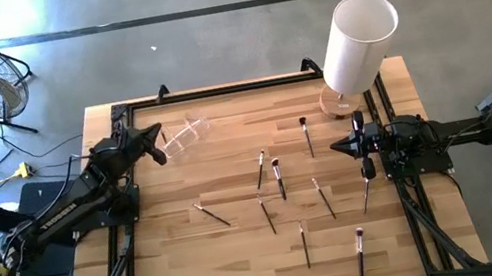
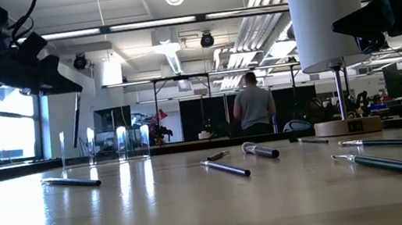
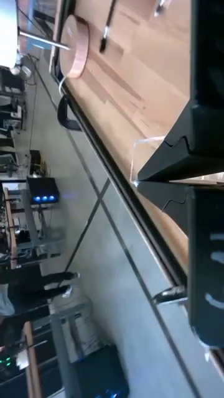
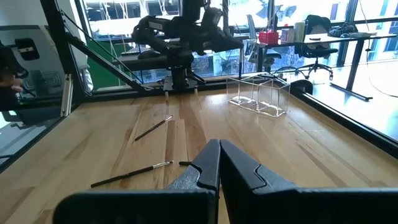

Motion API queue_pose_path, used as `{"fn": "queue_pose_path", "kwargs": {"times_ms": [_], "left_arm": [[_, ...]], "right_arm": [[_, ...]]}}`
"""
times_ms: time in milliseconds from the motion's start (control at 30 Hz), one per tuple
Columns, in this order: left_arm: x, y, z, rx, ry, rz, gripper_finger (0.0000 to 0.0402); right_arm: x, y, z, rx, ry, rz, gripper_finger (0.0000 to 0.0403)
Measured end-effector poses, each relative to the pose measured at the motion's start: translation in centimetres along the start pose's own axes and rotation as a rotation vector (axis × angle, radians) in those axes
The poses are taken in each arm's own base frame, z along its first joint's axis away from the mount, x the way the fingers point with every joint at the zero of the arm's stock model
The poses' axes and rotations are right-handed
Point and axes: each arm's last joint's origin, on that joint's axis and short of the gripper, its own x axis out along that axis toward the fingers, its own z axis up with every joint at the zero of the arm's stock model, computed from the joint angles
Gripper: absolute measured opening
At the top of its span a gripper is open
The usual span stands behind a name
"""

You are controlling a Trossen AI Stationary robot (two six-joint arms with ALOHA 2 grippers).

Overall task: Put items in baskets/containers
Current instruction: Put the eyeshadow brush into the transparent organizer

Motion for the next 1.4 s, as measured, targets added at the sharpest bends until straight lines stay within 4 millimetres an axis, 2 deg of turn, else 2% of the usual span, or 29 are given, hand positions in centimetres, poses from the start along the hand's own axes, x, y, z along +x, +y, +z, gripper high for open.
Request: {"fn": "queue_pose_path", "kwargs": {"times_ms": [233,567,700,1000,1167,1400], "left_arm": [[0.1,0.1,-0.5,-0.014,0.024,0.044,0.0012],[0.1,0.1,-0.4,-0.035,0.025,0.049,0.0124],[-0.2,0.2,1.2,-0.053,-0.022,0.024,0.0146],[-1.0,0.1,5.5,-0.173,-0.106,-0.088,0.0149],[0.2,-1.7,6.9,-0.221,-0.025,-0.218,0.0130],[3.2,-7.2,7.0,-0.261,0.034,-0.345,0.0089]], "right_arm": [[0.0,0.0,0.0,0.000,0.000,0.000,0.0005],[0.0,0.0,0.0,0.000,0.000,0.000,0.0005],[0.0,0.0,0.0,0.000,0.000,0.000,0.0005],[0.0,0.0,0.0,0.000,0.000,0.000,0.0005],[0.0,0.0,0.0,0.000,0.000,0.000,0.0005],[0.0,0.0,0.0,0.000,0.000,0.000,0.0005]]}}
